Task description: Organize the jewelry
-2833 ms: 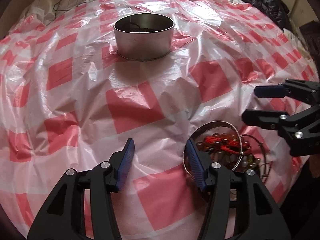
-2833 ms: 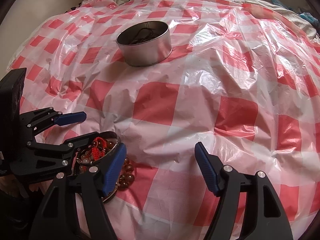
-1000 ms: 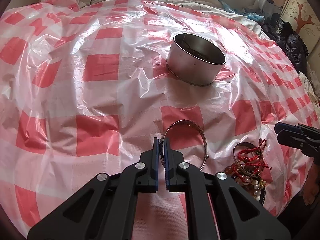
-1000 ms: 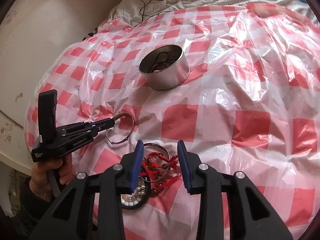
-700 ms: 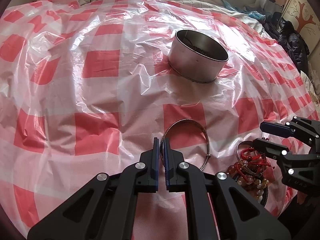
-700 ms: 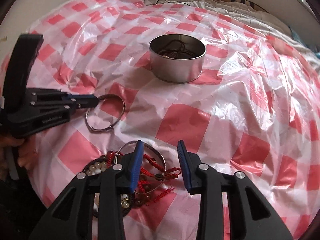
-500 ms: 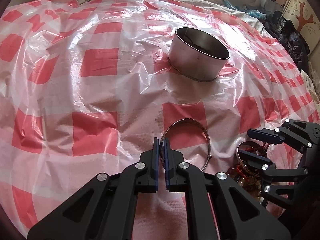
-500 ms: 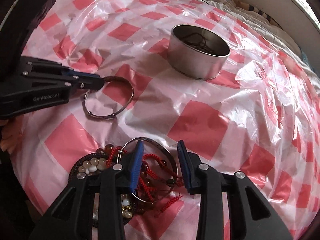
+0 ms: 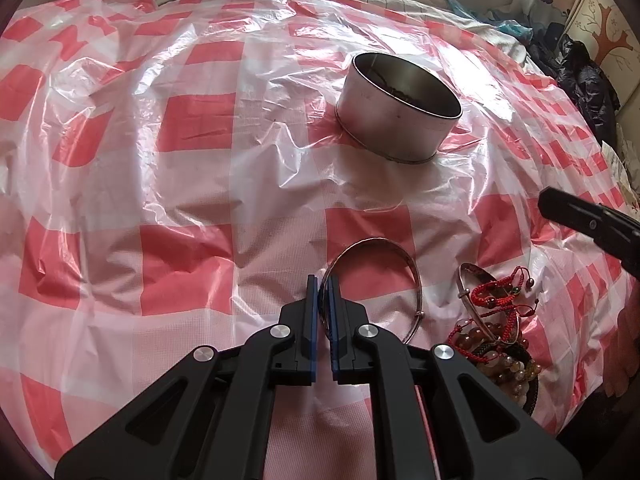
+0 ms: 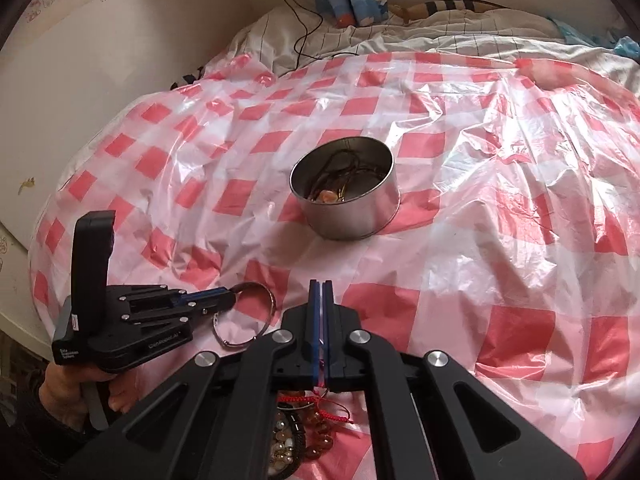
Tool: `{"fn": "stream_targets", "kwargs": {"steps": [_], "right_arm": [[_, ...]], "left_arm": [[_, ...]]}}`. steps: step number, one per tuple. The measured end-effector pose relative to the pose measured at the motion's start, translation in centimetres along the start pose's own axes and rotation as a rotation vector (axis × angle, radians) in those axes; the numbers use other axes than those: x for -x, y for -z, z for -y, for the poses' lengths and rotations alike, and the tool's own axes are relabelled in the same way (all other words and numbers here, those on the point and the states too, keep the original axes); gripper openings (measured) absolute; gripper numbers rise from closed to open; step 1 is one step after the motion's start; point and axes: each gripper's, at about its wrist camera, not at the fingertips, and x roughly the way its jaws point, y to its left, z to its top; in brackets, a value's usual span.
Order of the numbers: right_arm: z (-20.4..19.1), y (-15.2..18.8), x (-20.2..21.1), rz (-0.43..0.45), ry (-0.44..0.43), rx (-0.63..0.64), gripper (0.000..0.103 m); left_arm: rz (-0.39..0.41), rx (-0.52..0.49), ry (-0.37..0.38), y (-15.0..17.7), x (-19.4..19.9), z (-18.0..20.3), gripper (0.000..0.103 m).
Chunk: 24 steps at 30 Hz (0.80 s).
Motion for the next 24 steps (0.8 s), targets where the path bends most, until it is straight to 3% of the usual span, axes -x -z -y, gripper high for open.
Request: {"fn": "stream_targets", "kwargs": {"steps": [2,4,5,6,13,23,24], "right_arm": [[-1.6,0.5,-1.2,-0.046,0.06,0.084,0.002],[-2.9,1.2,-2.3,-0.074,0.12,0.184,0.026],[-3.9,1.6,-2.6,-0.066,0.159,0.246,0.048],[-4.4,2.1,-2.8,-0.052,0.187,0.296,0.055],[-6.1,3.3,-6.3,-0.104,0.35,0.487,0.055],[-7.0,3.1,-7.7,-0.097,0.352,0.561,0.054],[-7.0,2.9,-7.8,-0.088,0.343,0.547,0.044]], "left_arm": [[-0.001,0.003,0.0,0.0,0.0,-0.1,0.005],[-0.003,0.004,0.0,0.1,-0.1,-0.1,0.005],[-0.004,0.004,0.001,0.1,-0.1,-0.1,0.005],[-0.004,0.005,0.002,0.1,-0.1,-0.1,0.005],[-0.013,0.015,0.011,0.2,-0.4,-0.3,0.005],[-0.024,0.007,0.01,-0.3,-1.1,-0.1,0.006],[-0.022,0.004,0.006,-0.4,-1.2,0.0,0.006]]}}
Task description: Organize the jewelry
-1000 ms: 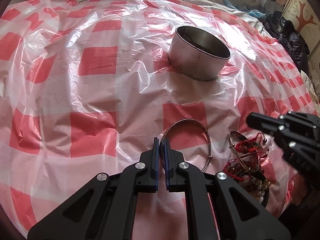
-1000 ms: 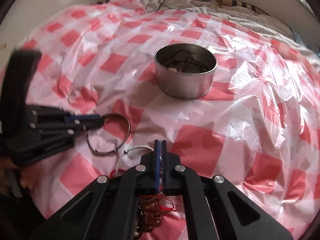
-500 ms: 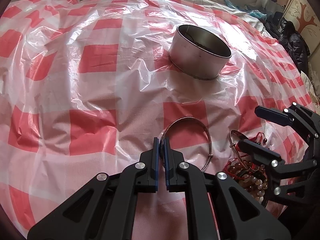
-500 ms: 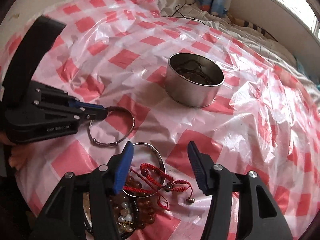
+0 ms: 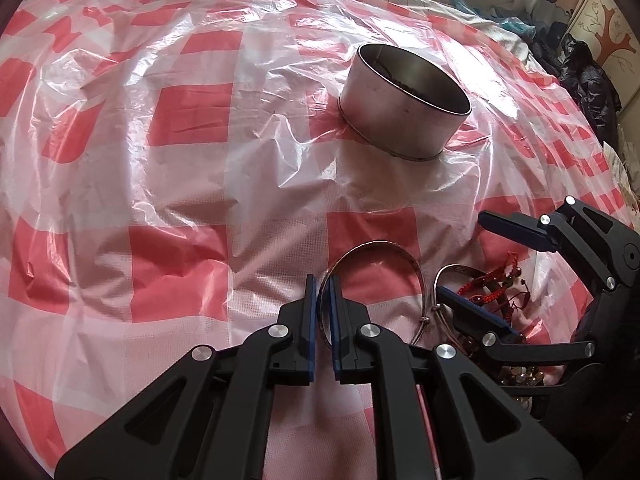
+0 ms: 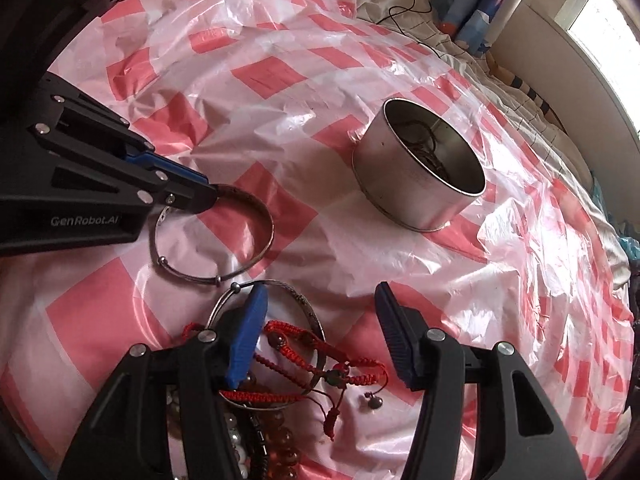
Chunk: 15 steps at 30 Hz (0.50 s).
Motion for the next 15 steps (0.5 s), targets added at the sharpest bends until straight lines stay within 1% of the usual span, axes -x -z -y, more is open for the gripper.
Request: {"fn": "stream_targets", "kwargs": {"steps": [1,2,3,4,5,6,8,11,13,14,15], "right_arm": [[0.2,-0.2,-0.2,0.004,-0.018,-0.027,0.034],[0.6,-0.3,-0.3,0.002,-0.027,-0.066,0.015],[1.4,-0.4,-0.3,0.01,-0.052,-0.125,0.011],[2.4,-0.4,-0.2,0.017,-0.099,-0.191,0.01],[3.6,-0.3,0.0,0.033,-0.143,-0.263,0.003],[4.7,-0.3,0.5,0.054,-0.184,-0.328,0.003],[7.1,0.1,1.6,0.104,-0.271,-0.456,0.003],[9.3,0.5,2.8,0.157,-0.341,-0.562,0.003],[9.7,0.5,2.9,0.153,-0.39,-0.578,0.004],[9.5,0.4,2.8,0.136,-0.408,-0.57,0.004],[9.1,0.4,2.4,0.102,-0.44,-0.564,0.007]], "left_arm": [[0.003,-0.002,0.001,-0.1,0.0,0.1,0.006],[0.005,-0.003,0.011,-0.2,0.0,0.1,0.006],[0.008,-0.002,0.025,-0.2,0.0,0.2,0.006],[0.011,0.003,0.046,-0.3,0.0,0.3,0.006],[0.015,0.019,0.081,-0.4,0.2,0.2,0.005],[0.022,0.036,0.114,-0.5,0.4,0.1,0.005],[0.048,0.049,0.133,-0.6,0.9,0.0,0.005],[0.081,0.078,0.172,-0.9,2.0,-0.4,0.005],[0.1,0.087,0.18,-0.9,2.6,-0.7,0.005],[0.102,0.088,0.18,-0.8,2.7,-0.7,0.005],[0.102,0.088,0.181,-0.8,2.7,-0.6,0.005]]}}
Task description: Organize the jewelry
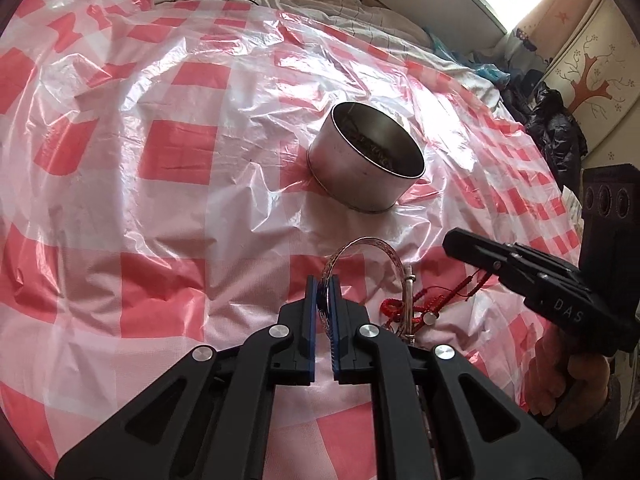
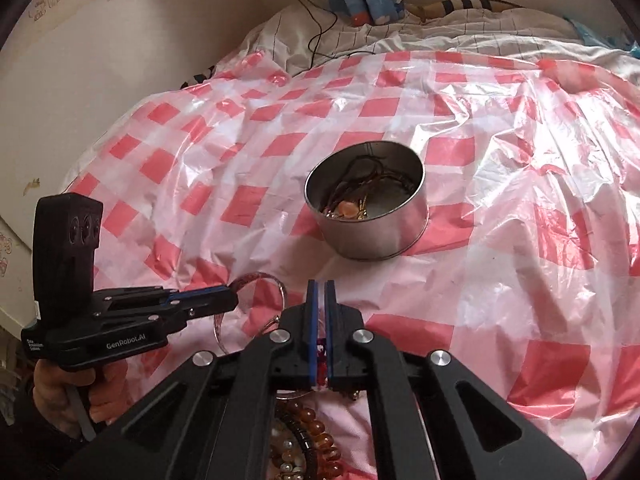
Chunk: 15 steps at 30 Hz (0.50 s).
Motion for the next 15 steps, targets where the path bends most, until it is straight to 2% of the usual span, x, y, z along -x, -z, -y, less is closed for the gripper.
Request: {"fn": "stream_targets", "kwargs": {"steps": [1,2,3,6,8,9,10,13,15], "right_arm": [[0.0,0.1,-0.3,-0.023,-0.012,-0.011,0.017],[-0.1,0.2,-0.5,-0.029,-0.006,-0.025,0.056],[-0.2,0.4,-0.2,-0.013,0.014,-0.023,0.072],[0.0,0.0,1.4,0.039,0.084,-0.027,0.073],[1.7,-0.2,3.0,0.095,0.128,-0.105,0.076],[2.6,-0.2,3.7,0.108,0.123,-0.149,0.076],[3.2,-0.2,3.9,0.096,0.093,-0.175,0.076],[3.3,0.4,3.3,-0.009,-0.074,-0.194,0.076],[2.4,0.9,2.5,-0.068,-0.099,-0.172,0.076]], "left_arm": [[-0.001,0.003,0.002,0.0,0.1,0.0,0.005],[-0.007,0.003,0.009,0.0,0.0,0.1,0.005],[-0.018,0.002,0.031,0.1,0.0,0.2,0.005],[-0.017,-0.015,0.089,0.3,0.3,0.8,0.005],[-0.006,-0.029,0.101,0.3,0.7,1.2,0.005],[0.001,-0.032,0.098,0.3,1.0,1.3,0.005],[0.004,-0.03,0.097,0.3,1.1,1.3,0.005],[-0.008,-0.02,0.076,0.3,0.8,1.0,0.005],[-0.019,-0.013,0.066,0.4,0.5,0.9,0.005]]}}
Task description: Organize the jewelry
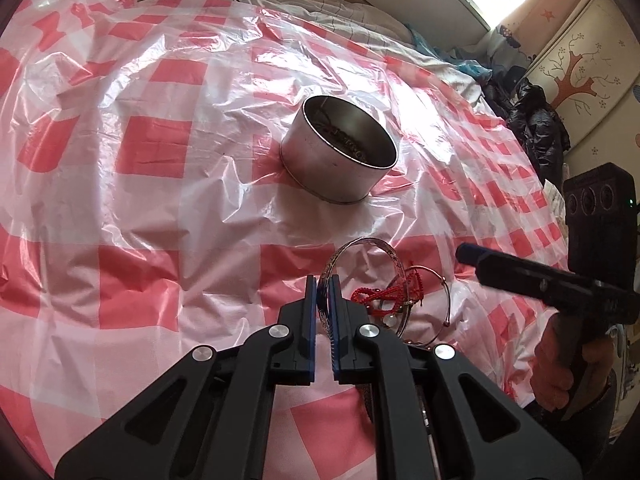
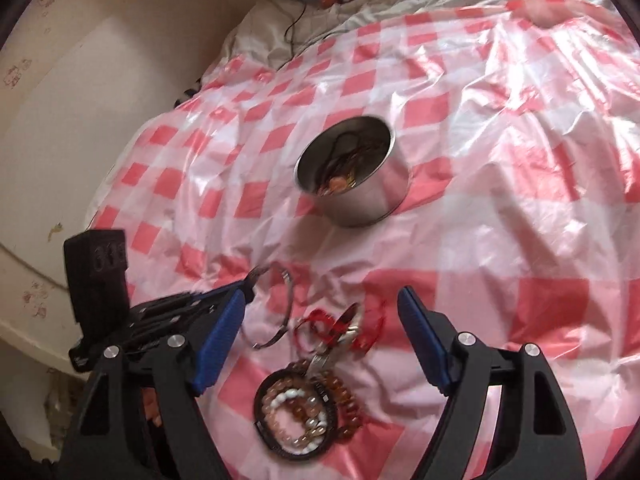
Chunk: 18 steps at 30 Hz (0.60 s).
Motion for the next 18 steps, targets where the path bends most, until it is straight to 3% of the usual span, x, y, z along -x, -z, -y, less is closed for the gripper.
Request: {"fn": "stream_targets", "kwargs": {"steps": [2,6,9,14,16,18], "right_arm": [[-0.3,0.5,-1.0,-0.045,0.008,0.003,0.075],[0.3,0.8,-0.8,-0.049,-0.032,-0.058,0.075],[0.8,0.9,0.1,-0.048,0.026,-0.067,0.075],[1.9,2.9,-2.3,-0.197,-0.016,-0.097,0.074],[2.3,3.3,-2.9,-0.197,-0.029,-0.124,0.071],[2.8,3.4,-3.1,-0.176,-0.03,-0.157,0.056]], "left_arm": [[0.0,-0.001,-0.02,0.0,-0.1,-0.1,0.005],[0.004,0.006,-0.047,0.0,0.0,-0.5,0.005],[0.008,0.013,-0.062,-0.1,0.2,-0.9,0.006],[0.015,0.023,-0.063,-0.1,0.4,-1.2,0.007],[0.016,0.022,-0.06,-0.1,0.4,-1.0,0.008],[0.014,0.017,-0.059,0.0,0.3,-0.8,0.008]]}}
